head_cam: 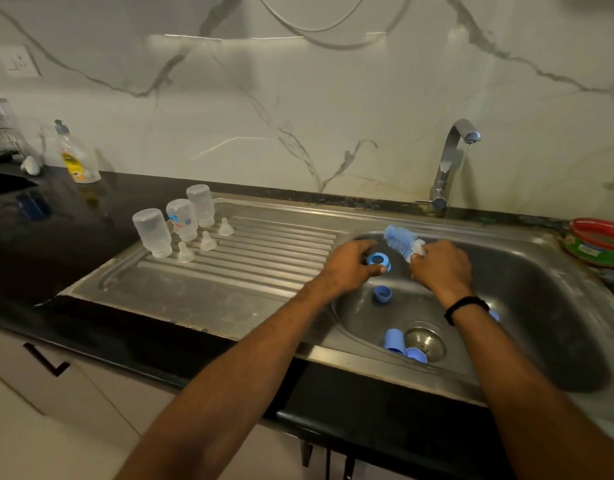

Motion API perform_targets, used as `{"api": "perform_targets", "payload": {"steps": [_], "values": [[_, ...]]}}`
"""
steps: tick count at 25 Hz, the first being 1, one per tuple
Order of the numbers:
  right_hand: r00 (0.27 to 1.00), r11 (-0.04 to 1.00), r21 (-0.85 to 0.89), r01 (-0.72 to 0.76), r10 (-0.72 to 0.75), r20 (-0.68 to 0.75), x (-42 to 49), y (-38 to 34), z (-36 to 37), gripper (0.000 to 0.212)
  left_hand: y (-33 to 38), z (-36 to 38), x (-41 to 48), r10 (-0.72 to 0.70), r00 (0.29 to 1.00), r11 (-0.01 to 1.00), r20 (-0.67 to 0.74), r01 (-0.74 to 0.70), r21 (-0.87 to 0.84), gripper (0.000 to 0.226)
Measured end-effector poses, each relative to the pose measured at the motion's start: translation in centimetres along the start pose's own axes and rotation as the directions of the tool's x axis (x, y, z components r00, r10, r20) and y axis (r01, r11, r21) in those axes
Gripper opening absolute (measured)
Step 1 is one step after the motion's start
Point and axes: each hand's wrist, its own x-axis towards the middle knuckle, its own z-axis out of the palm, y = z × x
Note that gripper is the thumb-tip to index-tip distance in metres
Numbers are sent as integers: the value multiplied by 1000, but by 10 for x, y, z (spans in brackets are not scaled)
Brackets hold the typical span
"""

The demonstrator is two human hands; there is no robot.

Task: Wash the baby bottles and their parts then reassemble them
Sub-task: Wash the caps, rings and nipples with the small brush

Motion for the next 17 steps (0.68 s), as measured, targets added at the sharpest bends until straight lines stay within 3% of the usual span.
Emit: {"api": "perform_targets", "payload": {"steps": [7,11,15,17], "values": [[999,999,6,32,-32,27,-6,0,-4,25,8,2,-10,65,997,991,-38,-60,117,61],[990,993,79,89,-96,103,-6,0,-5,16,10,-7,-14,2,997,1000,-83,-2,-2,44],[981,985,100,140,-152,123,-9,-6,-5,15,3,-34,-9,-127,984,990,-124,118,-82,49],[978,980,111,165,-178,113,-8,-14,-8,16,-6,-60,2,-163,977,987,-138,161,-21,50]]}}
